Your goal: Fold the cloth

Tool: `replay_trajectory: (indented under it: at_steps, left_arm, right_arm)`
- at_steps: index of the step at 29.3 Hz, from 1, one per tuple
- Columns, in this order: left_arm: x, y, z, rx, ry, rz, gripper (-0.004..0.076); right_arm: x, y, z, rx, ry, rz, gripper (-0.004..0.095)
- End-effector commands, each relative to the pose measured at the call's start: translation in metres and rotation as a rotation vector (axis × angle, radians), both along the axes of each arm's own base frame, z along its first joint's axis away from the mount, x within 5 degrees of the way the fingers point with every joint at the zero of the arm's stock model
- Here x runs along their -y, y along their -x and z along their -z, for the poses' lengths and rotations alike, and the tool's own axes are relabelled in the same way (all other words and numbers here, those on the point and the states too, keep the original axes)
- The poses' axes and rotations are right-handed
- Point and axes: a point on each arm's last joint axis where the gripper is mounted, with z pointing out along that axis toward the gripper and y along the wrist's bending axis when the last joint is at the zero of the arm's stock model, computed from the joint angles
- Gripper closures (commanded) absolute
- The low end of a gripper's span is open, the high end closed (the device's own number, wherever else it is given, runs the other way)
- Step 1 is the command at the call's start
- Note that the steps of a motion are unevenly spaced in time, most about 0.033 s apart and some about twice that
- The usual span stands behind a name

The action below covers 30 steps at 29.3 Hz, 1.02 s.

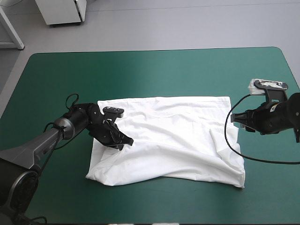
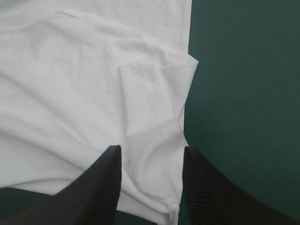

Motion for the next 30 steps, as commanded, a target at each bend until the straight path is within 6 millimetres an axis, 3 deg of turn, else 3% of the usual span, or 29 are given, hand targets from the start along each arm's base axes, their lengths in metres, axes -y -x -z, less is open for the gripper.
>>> replay_trajectory:
  at_steps: [1,4,8,12,18,25,30]
  left_arm:
    - [0.004,-0.001,-0.011,0.039,0.03,-0.003,0.0732]
    - [0.003,0.002,-0.01,0.013,0.021,0.042,0.0643]
    - [0.003,0.005,-0.013,0.001,0.023,0.061,0.0421]
    - [0.002,0.008,-0.022,0.029,0.031,0.061,0.0267]
    - [-0.003,0.021,-0.051,0.103,0.055,0.066,0.0269]
    - [-0.015,0.052,-0.096,0.195,0.1,0.042,0.0269]
    - [-0.032,0.07,-0.103,0.157,-0.037,0.044,0.0269]
  right_arm:
    - [0.0,0.002,-0.015,0.079,-0.005,0.005,0.051]
    - [0.0,0.002,-0.015,0.079,-0.004,0.005,0.051]
    - [0.0,0.002,-0.015,0.079,-0.004,0.005,0.051]
    - [0.0,0.002,-0.015,0.079,-0.004,0.005,0.051]
    - [0.0,0.002,-0.015,0.079,-0.004,0.005,0.054]
    - [0.001,0.002,-0.015,0.079,-0.002,0.005,0.0585]
    - [0.001,0.002,-0.015,0.079,-0.001,0.003,0.0586]
